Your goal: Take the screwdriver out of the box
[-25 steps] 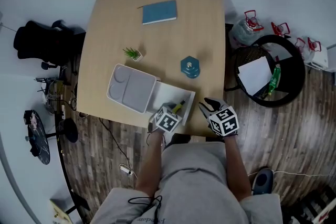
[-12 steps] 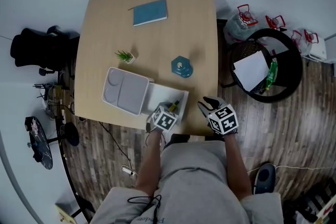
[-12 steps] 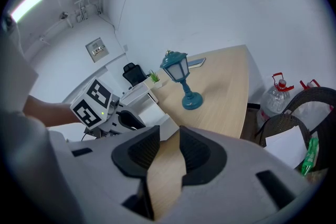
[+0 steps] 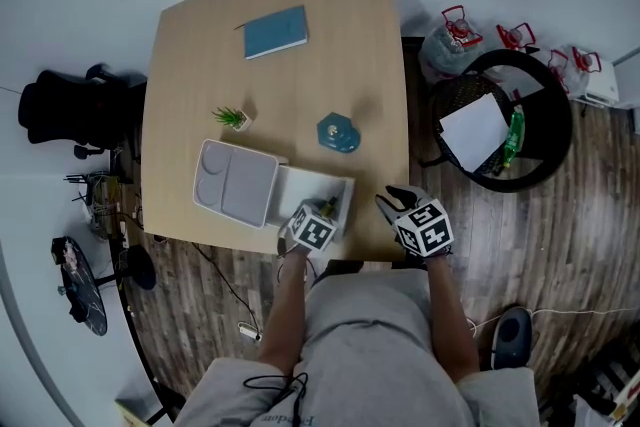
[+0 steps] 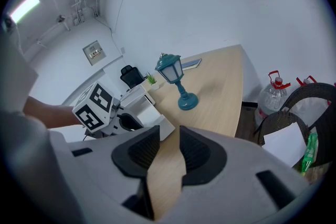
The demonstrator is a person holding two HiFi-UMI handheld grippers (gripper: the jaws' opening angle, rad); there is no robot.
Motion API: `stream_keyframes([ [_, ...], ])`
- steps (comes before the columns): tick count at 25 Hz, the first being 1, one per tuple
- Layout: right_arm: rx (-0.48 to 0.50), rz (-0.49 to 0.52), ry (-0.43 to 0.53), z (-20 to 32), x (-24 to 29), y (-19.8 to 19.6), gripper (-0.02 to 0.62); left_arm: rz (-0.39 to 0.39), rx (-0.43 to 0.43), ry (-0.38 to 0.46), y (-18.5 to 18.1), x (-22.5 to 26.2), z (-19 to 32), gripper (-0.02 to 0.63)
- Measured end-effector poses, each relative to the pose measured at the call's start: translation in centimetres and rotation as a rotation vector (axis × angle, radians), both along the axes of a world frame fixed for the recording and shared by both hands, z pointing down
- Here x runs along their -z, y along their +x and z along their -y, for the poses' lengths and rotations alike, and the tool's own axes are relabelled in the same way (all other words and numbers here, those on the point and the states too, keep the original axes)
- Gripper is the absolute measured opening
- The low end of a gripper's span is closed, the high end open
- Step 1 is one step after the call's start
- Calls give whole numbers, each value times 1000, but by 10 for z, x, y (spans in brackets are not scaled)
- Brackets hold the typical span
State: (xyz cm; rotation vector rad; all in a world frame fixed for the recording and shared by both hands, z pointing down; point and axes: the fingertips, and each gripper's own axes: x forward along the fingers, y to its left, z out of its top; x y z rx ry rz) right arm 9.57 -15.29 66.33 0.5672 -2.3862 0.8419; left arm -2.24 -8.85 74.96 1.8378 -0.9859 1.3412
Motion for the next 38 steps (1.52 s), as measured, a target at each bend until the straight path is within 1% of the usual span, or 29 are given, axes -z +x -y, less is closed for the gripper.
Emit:
stream_keyframes([
  [9,-18,7,-16,-1,-1,0,118,14,-4,-13,-2,-6,2,86],
  [19,-8,-10,-19,-10,-4,-4,115,29,-49,-14,0,-10,1,75],
  [30,-10,-38,-7,-19,-4,-10,112,-20,-44,-6,-2,-5,1,72],
  [34,-35,-51,17,-18,-1,-10,112,-29,-47,3,-2,-4,0,72],
  [38,-67,-54,28,-17,3,-7,110,-51,-45,32,-2,3,2,72],
])
